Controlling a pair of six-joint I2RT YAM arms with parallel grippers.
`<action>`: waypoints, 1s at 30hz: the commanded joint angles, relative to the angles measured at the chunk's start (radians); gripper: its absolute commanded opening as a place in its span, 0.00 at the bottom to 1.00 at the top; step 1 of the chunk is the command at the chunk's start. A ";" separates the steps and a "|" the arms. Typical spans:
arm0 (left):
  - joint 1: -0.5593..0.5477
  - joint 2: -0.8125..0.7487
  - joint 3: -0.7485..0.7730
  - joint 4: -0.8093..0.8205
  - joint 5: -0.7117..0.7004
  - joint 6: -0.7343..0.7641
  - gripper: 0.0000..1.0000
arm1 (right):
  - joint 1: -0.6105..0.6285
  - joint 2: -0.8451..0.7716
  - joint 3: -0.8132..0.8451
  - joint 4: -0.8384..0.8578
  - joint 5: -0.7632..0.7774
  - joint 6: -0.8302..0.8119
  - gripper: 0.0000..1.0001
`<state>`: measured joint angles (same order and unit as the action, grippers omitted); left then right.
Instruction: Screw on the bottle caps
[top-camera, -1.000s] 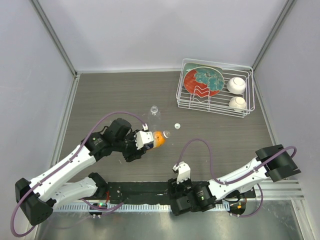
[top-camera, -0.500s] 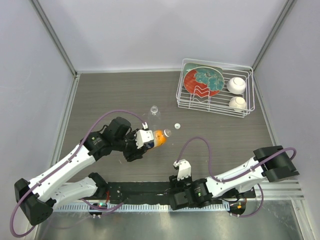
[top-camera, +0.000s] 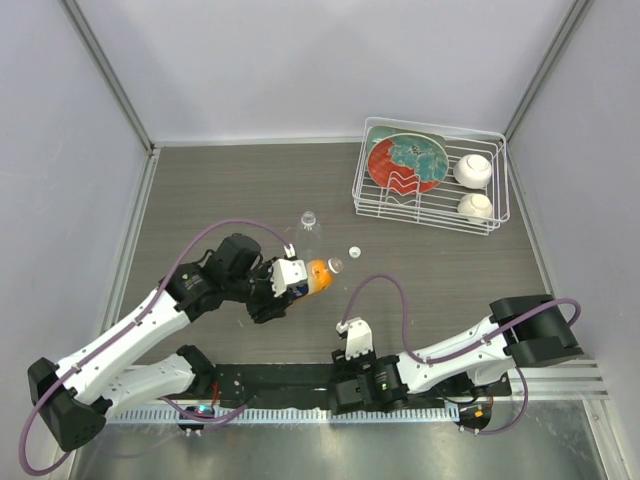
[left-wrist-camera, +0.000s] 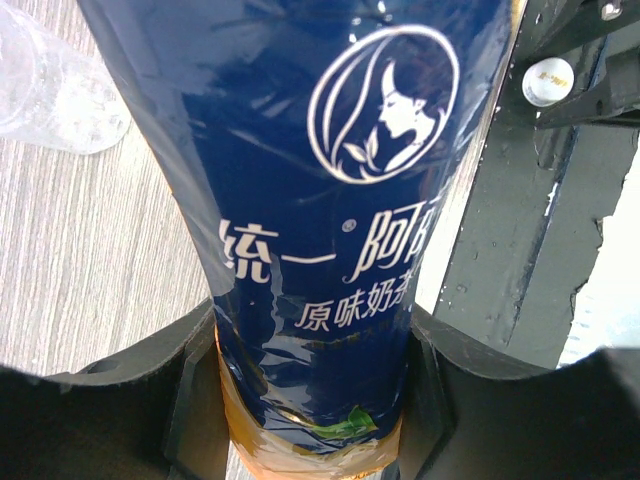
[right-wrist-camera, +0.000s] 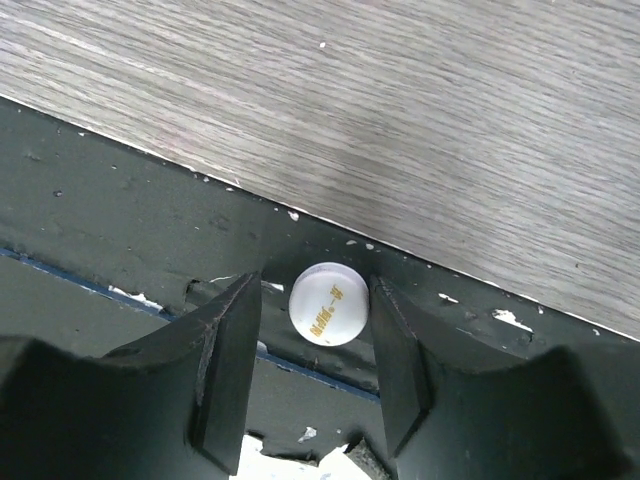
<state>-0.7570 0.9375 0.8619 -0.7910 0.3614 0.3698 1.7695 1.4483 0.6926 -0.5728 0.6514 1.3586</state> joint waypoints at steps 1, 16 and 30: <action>-0.001 -0.025 0.043 0.001 0.025 -0.012 0.04 | -0.001 0.015 0.041 0.002 -0.010 -0.012 0.52; -0.001 -0.031 0.049 0.001 0.027 -0.025 0.05 | 0.004 0.087 0.108 -0.093 -0.016 -0.047 0.49; -0.001 -0.031 0.066 0.001 0.024 -0.042 0.05 | -0.004 -0.073 0.180 -0.260 0.122 -0.053 0.20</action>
<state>-0.7570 0.9203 0.8772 -0.7979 0.3672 0.3450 1.7718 1.5116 0.7883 -0.7151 0.6495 1.3151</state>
